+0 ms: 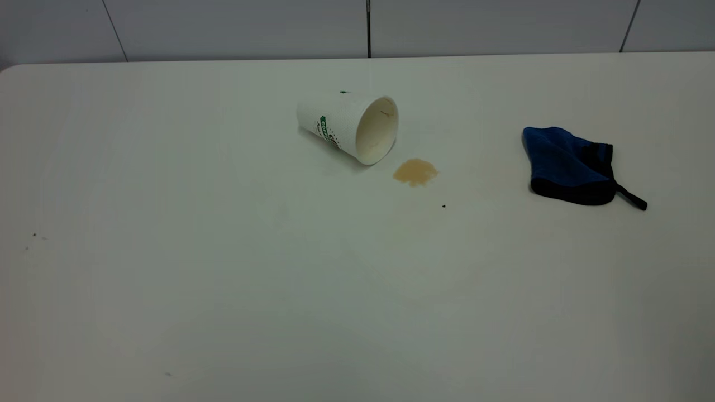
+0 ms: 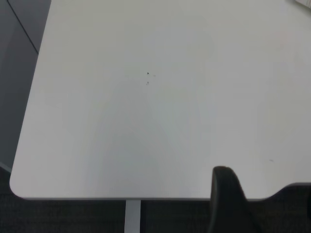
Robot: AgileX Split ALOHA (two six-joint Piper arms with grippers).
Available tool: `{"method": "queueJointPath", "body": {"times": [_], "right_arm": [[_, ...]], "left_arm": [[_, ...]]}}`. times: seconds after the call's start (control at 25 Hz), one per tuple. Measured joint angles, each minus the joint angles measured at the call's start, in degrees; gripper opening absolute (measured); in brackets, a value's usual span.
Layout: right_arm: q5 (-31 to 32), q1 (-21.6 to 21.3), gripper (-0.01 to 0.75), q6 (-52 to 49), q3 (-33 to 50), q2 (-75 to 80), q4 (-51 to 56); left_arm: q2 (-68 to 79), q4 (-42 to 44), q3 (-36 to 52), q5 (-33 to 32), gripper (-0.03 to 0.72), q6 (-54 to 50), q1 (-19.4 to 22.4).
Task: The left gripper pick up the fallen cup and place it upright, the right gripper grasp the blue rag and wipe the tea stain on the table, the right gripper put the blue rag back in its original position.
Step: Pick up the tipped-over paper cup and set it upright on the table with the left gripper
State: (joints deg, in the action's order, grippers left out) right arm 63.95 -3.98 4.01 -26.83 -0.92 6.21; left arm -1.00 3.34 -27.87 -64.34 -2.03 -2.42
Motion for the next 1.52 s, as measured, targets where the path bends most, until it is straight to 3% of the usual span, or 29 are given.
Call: {"method": "queueJointPath", "body": {"times": [0.24, 0.48, 0.8, 0.96, 1.08, 1.32, 1.52], "right_arm": [[0.0, 0.0, 0.545, 0.0, 0.0, 0.0, 0.0], [0.0, 0.0, 0.545, 0.0, 0.0, 0.0, 0.0], [0.0, 0.0, 0.545, 0.0, 0.0, 0.0, 0.0], [0.0, 0.0, 0.545, 0.0, 0.0, 0.0, 0.0], [0.0, 0.0, 0.545, 0.0, 0.0, 0.0, 0.0], [0.0, 0.0, 0.545, 0.0, 0.0, 0.0, 0.0], [0.0, 0.0, 0.545, 0.0, 0.0, 0.0, 0.0]], "left_arm": [[4.1, 0.0, -0.5, 1.6, 0.475, 2.0, 0.0], [19.9, 0.1, -4.1, 11.3, 0.523, 2.0, 0.0], [43.6, -1.4, -8.1, 24.2, 0.526, 5.4, 0.0], [55.4, -4.6, -11.1, 27.7, 0.526, 6.2, -0.6], [63.1, -5.2, -14.2, 30.3, 0.526, 6.3, -3.7], [79.8, -5.3, -21.0, 37.5, 0.526, 5.2, -14.2], [93.2, -5.3, -29.3, 38.9, 0.526, 4.9, -21.6]]}}
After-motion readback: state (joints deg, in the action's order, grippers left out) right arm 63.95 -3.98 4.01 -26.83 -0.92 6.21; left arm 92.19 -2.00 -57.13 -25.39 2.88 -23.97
